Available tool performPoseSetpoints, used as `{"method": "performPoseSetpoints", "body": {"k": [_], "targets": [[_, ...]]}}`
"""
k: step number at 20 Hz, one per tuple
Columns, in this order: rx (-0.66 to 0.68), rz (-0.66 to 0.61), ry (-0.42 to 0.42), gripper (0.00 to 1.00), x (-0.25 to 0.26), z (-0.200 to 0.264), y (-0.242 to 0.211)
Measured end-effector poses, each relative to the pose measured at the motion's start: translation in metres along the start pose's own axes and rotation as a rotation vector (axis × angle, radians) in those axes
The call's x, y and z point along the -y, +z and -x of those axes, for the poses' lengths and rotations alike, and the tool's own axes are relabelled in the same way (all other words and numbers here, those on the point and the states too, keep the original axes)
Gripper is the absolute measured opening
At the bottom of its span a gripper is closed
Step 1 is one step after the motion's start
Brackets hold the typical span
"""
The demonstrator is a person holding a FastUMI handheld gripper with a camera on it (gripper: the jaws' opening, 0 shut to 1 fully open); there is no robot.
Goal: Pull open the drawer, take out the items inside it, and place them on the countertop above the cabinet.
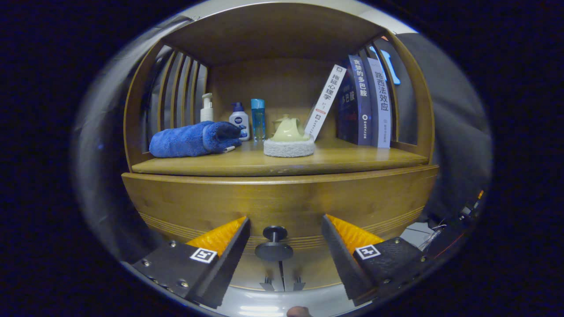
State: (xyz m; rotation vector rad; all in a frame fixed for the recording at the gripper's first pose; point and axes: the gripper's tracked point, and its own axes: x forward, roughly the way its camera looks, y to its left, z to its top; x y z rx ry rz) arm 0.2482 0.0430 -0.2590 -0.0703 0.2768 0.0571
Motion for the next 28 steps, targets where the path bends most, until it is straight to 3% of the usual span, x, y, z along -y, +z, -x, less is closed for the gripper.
{"method": "performPoseSetpoints", "body": {"k": [8,13,21,28], "targets": [[-0.01,0.006,-0.008,0.99,0.003,-0.008,0.003],[0.015,0.008,-0.009,0.99,-0.003,0.011,0.013],[0.046,-0.009,-0.005,0.99,-0.014,0.085,0.032],[0.131,-0.054,-0.002,0.99,-0.004,0.174,0.097]]}}
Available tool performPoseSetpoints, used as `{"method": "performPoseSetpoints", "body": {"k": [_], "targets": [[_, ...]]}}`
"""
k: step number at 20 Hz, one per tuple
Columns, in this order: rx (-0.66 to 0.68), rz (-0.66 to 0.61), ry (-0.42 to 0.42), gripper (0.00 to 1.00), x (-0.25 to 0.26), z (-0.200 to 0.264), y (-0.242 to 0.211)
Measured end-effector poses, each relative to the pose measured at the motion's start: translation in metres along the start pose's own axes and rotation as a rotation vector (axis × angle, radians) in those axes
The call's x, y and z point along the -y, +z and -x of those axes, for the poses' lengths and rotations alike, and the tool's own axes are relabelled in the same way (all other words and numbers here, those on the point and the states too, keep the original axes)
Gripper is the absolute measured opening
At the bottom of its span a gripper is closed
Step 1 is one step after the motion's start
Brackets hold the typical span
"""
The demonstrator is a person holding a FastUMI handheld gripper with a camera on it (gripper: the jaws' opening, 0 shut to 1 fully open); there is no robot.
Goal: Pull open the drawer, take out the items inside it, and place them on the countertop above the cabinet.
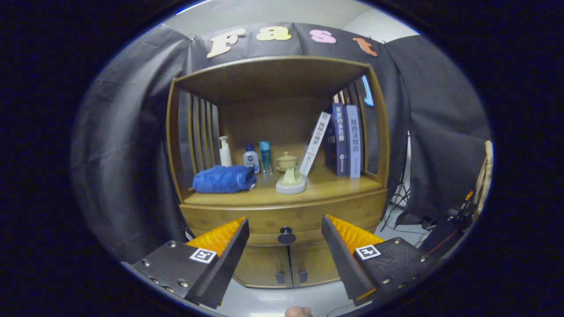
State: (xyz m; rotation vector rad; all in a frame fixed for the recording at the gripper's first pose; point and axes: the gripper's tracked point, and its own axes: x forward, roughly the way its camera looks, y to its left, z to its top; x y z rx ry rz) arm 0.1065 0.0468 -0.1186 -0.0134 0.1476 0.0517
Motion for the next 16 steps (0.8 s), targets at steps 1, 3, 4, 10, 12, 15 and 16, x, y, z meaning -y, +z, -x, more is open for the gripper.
{"method": "performPoseSetpoints", "body": {"k": [1,3,4,10,12,15,16], "targets": [[0.014,0.003,-0.014,0.99,0.004,0.012,0.015],[0.041,0.018,-0.056,0.99,0.016,0.038,0.045],[0.059,0.027,-0.067,0.99,0.016,0.05,0.059],[0.164,0.013,-0.08,0.99,0.026,0.115,0.133],[0.18,0.027,-0.081,0.99,0.029,0.131,0.146],[0.213,0.064,-0.072,0.99,0.03,0.158,0.161],[0.215,0.066,-0.07,0.99,0.03,0.166,0.159]]}}
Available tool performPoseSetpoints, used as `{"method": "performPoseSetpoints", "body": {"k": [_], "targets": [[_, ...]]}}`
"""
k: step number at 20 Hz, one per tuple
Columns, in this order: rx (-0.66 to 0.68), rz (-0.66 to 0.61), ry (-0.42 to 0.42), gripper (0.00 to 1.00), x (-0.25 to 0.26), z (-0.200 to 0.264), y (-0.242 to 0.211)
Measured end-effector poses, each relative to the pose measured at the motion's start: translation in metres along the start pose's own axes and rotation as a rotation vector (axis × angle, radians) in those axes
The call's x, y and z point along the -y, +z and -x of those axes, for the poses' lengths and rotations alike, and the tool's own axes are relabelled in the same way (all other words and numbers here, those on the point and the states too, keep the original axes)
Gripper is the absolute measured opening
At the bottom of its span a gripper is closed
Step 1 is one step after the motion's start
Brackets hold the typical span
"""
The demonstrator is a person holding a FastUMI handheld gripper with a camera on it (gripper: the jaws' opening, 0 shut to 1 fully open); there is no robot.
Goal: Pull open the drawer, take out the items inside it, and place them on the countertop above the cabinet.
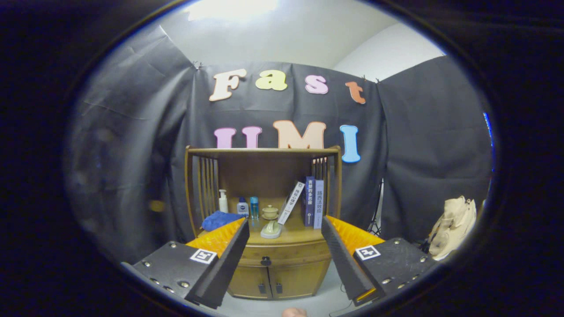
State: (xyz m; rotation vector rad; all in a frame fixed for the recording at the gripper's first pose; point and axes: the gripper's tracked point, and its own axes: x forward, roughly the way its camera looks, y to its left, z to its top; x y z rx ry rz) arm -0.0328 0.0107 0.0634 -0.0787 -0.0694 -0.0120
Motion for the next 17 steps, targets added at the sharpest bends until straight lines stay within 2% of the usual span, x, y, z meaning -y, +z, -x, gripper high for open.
{"method": "performPoseSetpoints", "body": {"k": [5,8,17], "targets": [[0.008,-0.03,-0.039,0.99,0.016,0.029,-0.02],[-0.022,-0.015,-0.043,0.99,0.019,0.029,-0.037],[-0.015,-0.016,-0.026,0.99,0.008,0.027,-0.04]]}}
